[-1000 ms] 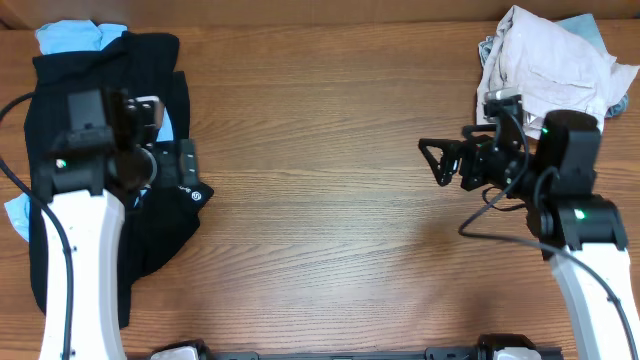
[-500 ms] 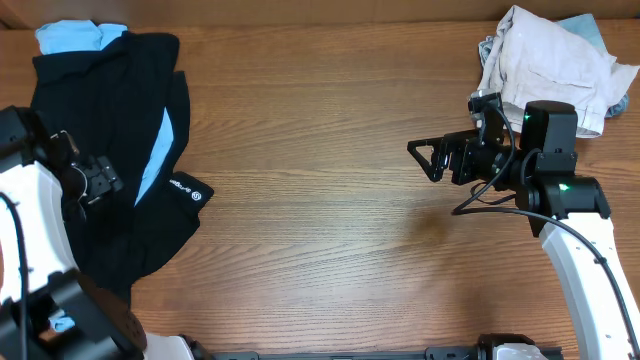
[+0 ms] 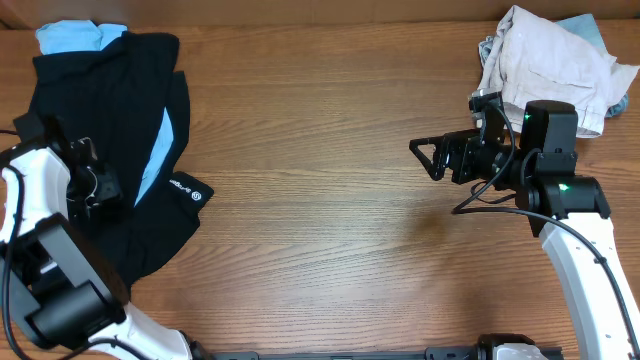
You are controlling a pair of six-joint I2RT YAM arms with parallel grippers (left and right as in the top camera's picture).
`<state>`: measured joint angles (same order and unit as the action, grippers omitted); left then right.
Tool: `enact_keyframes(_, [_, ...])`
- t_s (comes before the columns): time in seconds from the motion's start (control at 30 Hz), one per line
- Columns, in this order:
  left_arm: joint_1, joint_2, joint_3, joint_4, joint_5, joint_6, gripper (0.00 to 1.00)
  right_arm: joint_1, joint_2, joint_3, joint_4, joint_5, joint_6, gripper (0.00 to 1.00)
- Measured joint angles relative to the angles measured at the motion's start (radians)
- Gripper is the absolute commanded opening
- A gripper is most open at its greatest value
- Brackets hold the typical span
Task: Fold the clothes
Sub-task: 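Reach the left gripper into the shirt pile and grasp the black shirt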
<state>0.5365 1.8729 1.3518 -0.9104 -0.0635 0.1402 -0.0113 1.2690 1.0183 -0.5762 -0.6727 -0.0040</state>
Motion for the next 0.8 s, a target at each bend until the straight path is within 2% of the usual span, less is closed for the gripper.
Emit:
enact_keyframes(0.23, [0.000, 0.098, 0.001, 0.003, -0.018, 0.026, 0.50, 0.000, 0.000, 0.000, 0.000, 0.002, 0.000, 0.91])
enact_keyframes(0.33, [0.000, 0.108, 0.003, 0.006, -0.032, 0.028, 0.44, 0.000, 0.000, 0.000, 0.000, 0.011, 0.000, 0.91])
enact_keyframes(0.47, [0.000, 0.108, 0.004, 0.013, -0.045, 0.029, 0.30, 0.000, 0.000, 0.000, 0.002, 0.019, 0.000, 0.91])
enact_keyframes(0.53, [0.000, 0.108, 0.005, 0.014, -0.049, 0.030, 0.27, 0.000, 0.000, 0.000, 0.008, 0.023, 0.001, 0.91])
enact_keyframes(0.6, [0.000, 0.109, 0.013, 0.013, -0.050, 0.027, 0.18, 0.000, 0.000, 0.000, 0.013, 0.024, 0.000, 0.91])
enact_keyframes(0.8, [-0.010, 0.110, 0.082, -0.049, -0.050, 0.020, 0.10, 0.000, 0.000, 0.000, 0.016, 0.026, 0.000, 0.90])
